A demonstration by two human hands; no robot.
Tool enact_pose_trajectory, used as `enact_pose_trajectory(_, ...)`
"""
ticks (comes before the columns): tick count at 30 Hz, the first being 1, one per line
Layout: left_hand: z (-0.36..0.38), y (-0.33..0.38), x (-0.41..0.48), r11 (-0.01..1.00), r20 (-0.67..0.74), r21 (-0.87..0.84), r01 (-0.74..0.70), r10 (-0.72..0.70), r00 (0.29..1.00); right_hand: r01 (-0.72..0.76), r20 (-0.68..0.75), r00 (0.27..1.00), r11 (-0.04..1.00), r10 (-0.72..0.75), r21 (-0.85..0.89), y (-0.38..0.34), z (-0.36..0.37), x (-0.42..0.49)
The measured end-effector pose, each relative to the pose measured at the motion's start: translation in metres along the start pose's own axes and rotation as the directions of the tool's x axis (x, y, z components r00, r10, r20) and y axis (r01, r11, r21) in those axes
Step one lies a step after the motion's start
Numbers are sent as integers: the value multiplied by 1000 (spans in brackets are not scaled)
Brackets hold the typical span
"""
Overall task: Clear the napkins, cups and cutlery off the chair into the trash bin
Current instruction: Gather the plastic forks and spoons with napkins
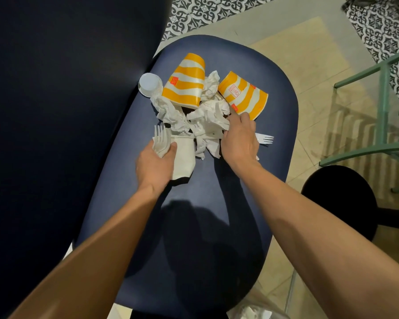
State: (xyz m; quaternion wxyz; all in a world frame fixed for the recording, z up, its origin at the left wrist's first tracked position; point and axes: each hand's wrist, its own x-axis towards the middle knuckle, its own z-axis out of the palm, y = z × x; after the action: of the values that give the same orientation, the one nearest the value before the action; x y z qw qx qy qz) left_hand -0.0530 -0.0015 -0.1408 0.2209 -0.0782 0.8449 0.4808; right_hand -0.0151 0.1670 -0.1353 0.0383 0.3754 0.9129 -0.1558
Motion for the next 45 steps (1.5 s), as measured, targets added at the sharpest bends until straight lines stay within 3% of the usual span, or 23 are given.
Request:
enact_pose_trajectory(5,0,6,-7,1000,-1,20,-17,17,1000,-14,-115,993,999,18,38,7,-9,-9)
enact_pose_trajectory(8,0,9,-12,999,-5,21,-30,30,1000,-25,-132,990,986,47,165,10,-13,-17)
enact_pose_trajectory(13,3,12,-27,999,25,8,-35,35,999,-59,-30,997,925,76,376,17,-19,-38)
enact_pose_trajectory(21,12,3,-58,994,97,71,-85,78,992,-104,169,985,857,20,505,35,-31,-82)
enact_pose_trajectory(25,16,-8,-70,994,147,64,-89,79,986,-109,234,972,865,-10,491,49,-28,-104)
enact_pose_trajectory(36,21,-38,-115,988,386,26,-153,131,913,-279,245,952,850,184,446,79,-13,-181)
enact_pose_trajectory(40,19,-54,-134,988,468,-3,-157,140,873,-349,234,936,788,264,507,85,-7,-219)
enact_pose_trajectory(45,18,-69,-167,986,513,-12,-163,146,846,-383,286,921,754,265,534,101,-8,-265)
